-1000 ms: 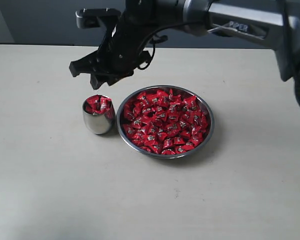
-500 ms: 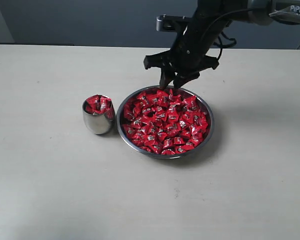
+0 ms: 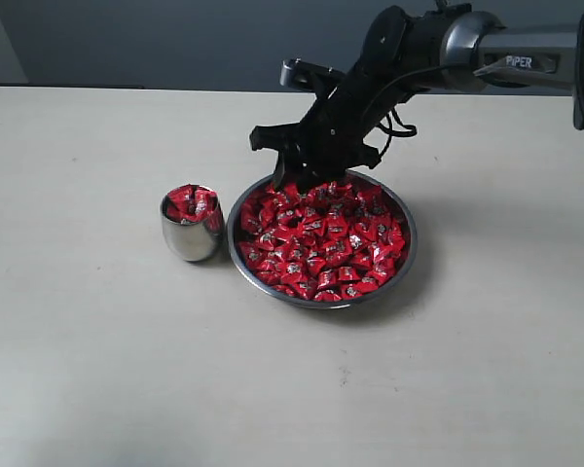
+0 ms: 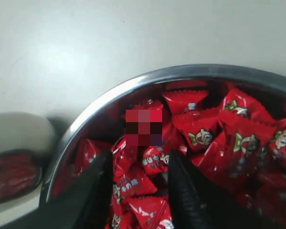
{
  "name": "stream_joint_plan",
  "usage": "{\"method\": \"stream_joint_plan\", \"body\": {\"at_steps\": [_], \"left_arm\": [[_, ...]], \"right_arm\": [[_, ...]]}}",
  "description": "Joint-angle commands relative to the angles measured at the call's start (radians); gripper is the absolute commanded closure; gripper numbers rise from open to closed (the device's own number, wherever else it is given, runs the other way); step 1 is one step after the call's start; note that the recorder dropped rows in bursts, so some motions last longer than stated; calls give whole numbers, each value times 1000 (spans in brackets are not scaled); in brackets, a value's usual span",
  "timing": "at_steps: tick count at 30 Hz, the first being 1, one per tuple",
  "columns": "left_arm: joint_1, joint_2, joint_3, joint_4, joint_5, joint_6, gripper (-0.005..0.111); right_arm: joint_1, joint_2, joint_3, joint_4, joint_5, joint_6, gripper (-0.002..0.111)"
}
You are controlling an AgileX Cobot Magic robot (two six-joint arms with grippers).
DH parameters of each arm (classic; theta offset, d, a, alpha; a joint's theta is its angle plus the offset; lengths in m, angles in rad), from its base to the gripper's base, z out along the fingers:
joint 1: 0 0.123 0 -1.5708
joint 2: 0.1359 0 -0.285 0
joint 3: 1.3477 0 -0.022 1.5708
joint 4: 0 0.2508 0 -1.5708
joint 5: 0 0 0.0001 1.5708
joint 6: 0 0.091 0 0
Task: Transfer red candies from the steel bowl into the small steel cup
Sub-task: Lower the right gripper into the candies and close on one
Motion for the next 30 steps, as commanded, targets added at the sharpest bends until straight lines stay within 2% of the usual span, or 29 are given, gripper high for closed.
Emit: {"method": "stream_joint_plan", "body": {"at_steps": [1,18,20,24,30], "left_arm": [[2,-5,-8,2,-2,-2,106],[2,-5,-8,2,-2,-2,106],[2,-5,-8,2,-2,-2,106],[2,-5,-8,2,-2,-2,106],[2,-5,-8,2,-2,-2,106]], "right_arm": [[-3,19,-31,-2,-38,-23,70],[43,80,-46,-30,-99,-63,71],[45,82,-46,-51,-119,-51,77],[45,78,-46,-71,-117,-5,108],[45,39,-46,-111,-65,20,108]]}}
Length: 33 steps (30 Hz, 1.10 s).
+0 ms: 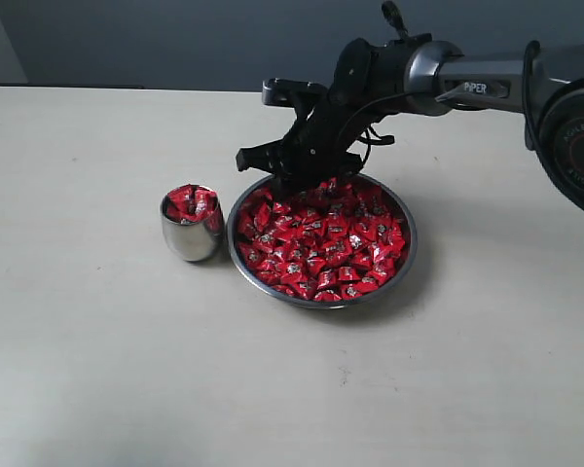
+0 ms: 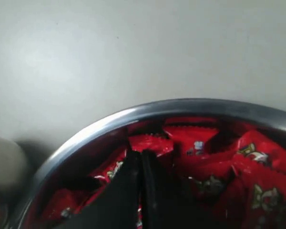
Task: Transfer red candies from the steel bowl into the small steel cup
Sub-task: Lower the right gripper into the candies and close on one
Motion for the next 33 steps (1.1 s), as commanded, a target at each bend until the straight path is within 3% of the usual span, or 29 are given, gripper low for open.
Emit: {"method": "stream_joint_plan", "body": {"at_steps": [1,13,23,30,33], "left_arm": [[2,-5,-8,2,-2,-2,106],[2,-5,-8,2,-2,-2,106],[2,-5,-8,2,-2,-2,106],[2,-5,-8,2,-2,-2,106],[2,-5,-8,2,-2,-2,106]], "right_arm": [[-4,-51,-6,-45,46,18,108],[-4,-129,-4,-66,168,25,108],[-4,-70,-6,-17,115,25,107],[-4,-36,-6,-20,60,28,76],[-4,-32,-6,-36,22,31,75]]}}
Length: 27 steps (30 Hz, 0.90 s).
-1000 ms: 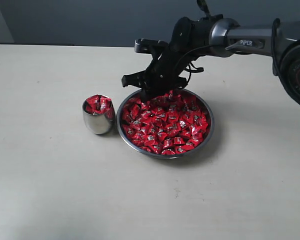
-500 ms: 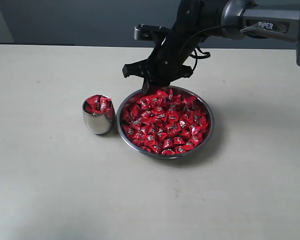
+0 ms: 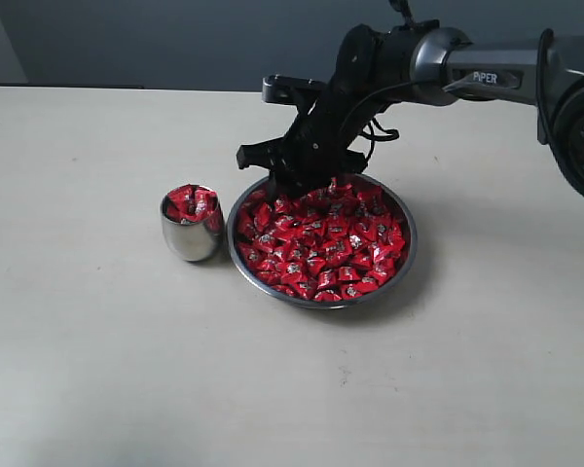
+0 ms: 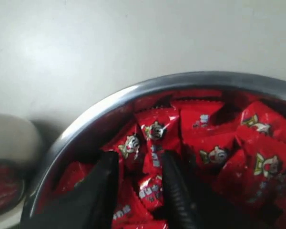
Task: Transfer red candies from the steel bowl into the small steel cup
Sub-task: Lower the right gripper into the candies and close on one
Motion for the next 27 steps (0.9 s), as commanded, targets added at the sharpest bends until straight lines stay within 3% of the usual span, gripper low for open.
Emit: {"method": "stream_joint_plan", "body": {"at_steps": [1,16,18,22,27], "left_arm": [[2,-5,-8,2,-2,-2,106],[2,-5,-8,2,-2,-2,106],[2,-5,-8,2,-2,-2,106],[2,-5,-8,2,-2,-2,106],[2,-5,-8,2,-2,-2,106]], "right_arm": [[-4,1,-6,-24,-70,5,75],[-3,34,-6,-22,-58,10,75],[-3,34,-6,-24,-60,12,81],[-3,34,-6,-28,-54,13,109],[-3,32,-6,-26,-20,38,108]]}}
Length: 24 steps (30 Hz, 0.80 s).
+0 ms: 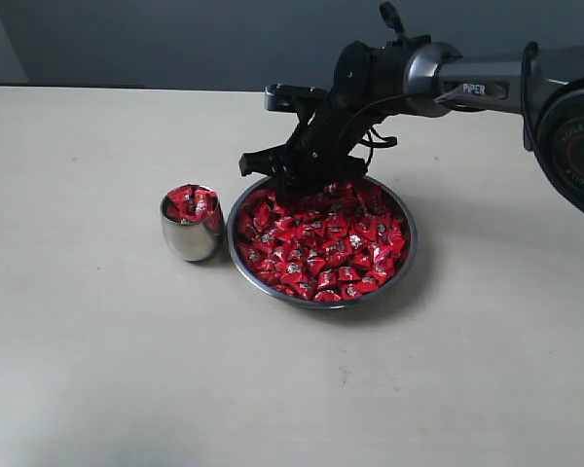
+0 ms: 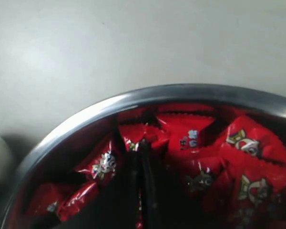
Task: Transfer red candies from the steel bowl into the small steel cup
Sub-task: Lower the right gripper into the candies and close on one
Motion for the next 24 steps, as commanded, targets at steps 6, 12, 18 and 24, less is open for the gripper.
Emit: {"method": "stream_joint_plan", "body": {"at_steps": [6,12,18,24], "left_arm": [[2,-5,-8,2,-2,-2,106],[2,-5,-8,2,-2,-2,106],[2,-5,-8,2,-2,-2,106],[2,-5,-8,2,-2,-2,106]], "right_arm": [[-3,-39,-6,-1,57,25,108],[-3,-101,-6,-8,78,25,108],[-3,-141,-6,-40,90,25,108],[-3,-136,-2,-41,79,25,95]]}}
